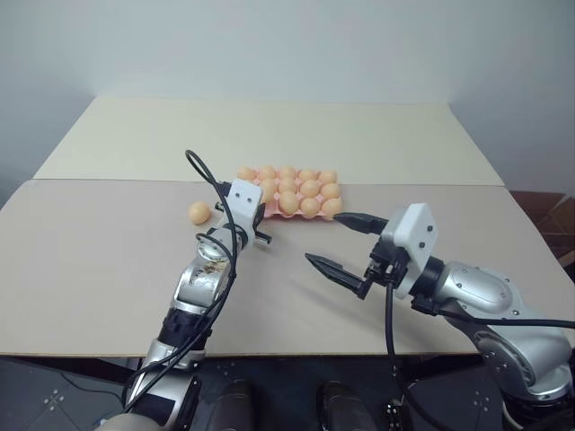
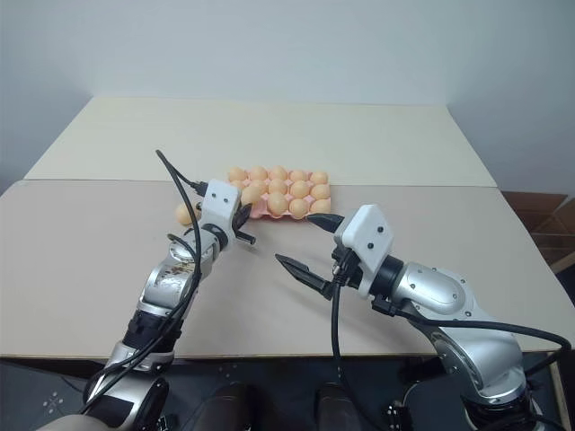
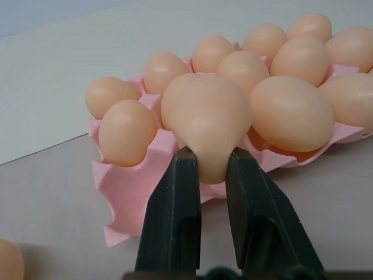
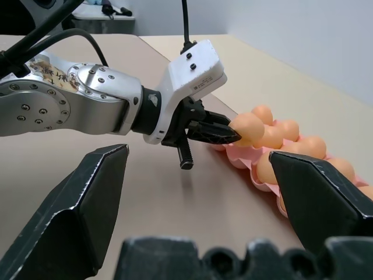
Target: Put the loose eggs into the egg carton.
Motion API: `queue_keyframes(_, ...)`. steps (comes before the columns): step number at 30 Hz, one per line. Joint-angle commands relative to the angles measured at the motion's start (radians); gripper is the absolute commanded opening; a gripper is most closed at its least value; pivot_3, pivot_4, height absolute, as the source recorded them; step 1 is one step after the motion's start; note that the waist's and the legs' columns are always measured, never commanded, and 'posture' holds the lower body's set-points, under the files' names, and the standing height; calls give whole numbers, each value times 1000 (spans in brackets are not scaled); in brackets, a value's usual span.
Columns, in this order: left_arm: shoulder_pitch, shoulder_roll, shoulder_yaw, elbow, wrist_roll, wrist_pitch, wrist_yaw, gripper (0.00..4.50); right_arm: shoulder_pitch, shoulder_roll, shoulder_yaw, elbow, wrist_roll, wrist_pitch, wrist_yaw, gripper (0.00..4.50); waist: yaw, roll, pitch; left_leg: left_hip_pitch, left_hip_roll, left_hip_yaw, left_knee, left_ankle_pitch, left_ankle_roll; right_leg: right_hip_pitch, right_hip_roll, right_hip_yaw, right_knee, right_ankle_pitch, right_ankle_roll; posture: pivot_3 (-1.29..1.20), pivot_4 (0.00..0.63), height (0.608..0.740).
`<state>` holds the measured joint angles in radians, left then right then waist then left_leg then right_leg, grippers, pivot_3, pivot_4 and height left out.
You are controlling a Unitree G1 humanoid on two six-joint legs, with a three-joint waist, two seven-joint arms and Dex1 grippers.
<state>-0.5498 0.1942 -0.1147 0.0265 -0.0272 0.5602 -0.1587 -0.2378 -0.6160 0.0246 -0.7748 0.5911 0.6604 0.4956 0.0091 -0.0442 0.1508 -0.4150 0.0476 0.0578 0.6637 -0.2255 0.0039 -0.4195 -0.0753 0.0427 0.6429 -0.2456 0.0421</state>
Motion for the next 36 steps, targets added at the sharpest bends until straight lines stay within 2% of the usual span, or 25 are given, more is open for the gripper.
queue_keyframes(1, -13, -10, 19, 6, -2, -42, -8, 384, -11, -7, -18, -45, 1, -6, -2, 4500, 0, 0, 0, 0, 0, 0, 0, 0, 0, 0, 0, 0, 0, 0, 0, 0, 150, 740)
queue_keyframes(2, -10, -14, 26, 9, -7, -51, -8, 384, -9, -7, -17, -46, 0, -7, -1, 4500, 0, 0, 0, 0, 0, 0, 0, 0, 0, 0, 0, 0, 0, 0, 0, 0, 150, 740)
queue_keyframes(3, -8, -16, 31, 10, -10, -58, -10, 1072, -8, -8, -17, -47, -1, -8, 0, 4500, 0, 0, 0, 0, 0, 0, 0, 0, 0, 0, 0, 0, 0, 0, 0, 0, 150, 740)
queue_keyframes(10, -1, -9, 24, -9, 5, -79, -16, 3084, 6, -13, -17, -53, -5, -15, 8, 4500, 0, 0, 0, 0, 0, 0, 0, 0, 0, 0, 0, 0, 0, 0, 0, 0, 150, 740)
queue_keyframes(13, 33, -2, 37, -92, 6, -70, -6, 3084, 15, -16, -19, -56, -7, -19, 12, 4500, -1, 0, 0, 0, 0, 0, 0, 0, 0, 0, 0, 0, 0, 0, 0, 0, 150, 740)
queue_keyframes(16, 115, 3, 70, -262, -14, -35, 0, 3084, 33, -17, -31, -64, 3, -31, 24, 4500, -7, 0, 0, 0, 0, 0, 0, 0, 0, 0, 0, 0, 1, 0, 0, 0, 150, 740)
queue_keyframes(23, 398, 49, 142, -626, -40, 64, -14, 3084, 121, -3, -40, -56, -21, -143, 82, 4500, -14, 0, 0, 1, 1, 0, 0, 0, 0, 0, 0, 0, 2, 0, 0, 0, 150, 740)
queue_keyframes(31, 541, 84, 280, -712, -100, 140, -39, 3084, 154, 4, -22, -45, -23, -189, 126, 4500, -16, 0, 0, 3, 1, 0, 1, 0, 0, 2, 0, 0, 1, 0, 0, 0, 150, 740)
queue_keyframes(34, 543, 107, 329, -695, -133, 158, -57, 3625, 167, -9, -16, -46, -34, -201, 147, 4500, -16, 0, 0, 3, 1, 0, 1, 0, 0, 2, 0, 0, 1, 0, 0, 0, 150, 740)
queue_keyframes(36, 525, 124, 358, -673, -137, 173, -54, 4261, 170, -16, -15, -46, -41, -207, 159, 4500, -16, 0, 0, 3, 1, 0, 1, 0, 0, 2, 0, 0, 1, 0, 0, 0, 150, 740)
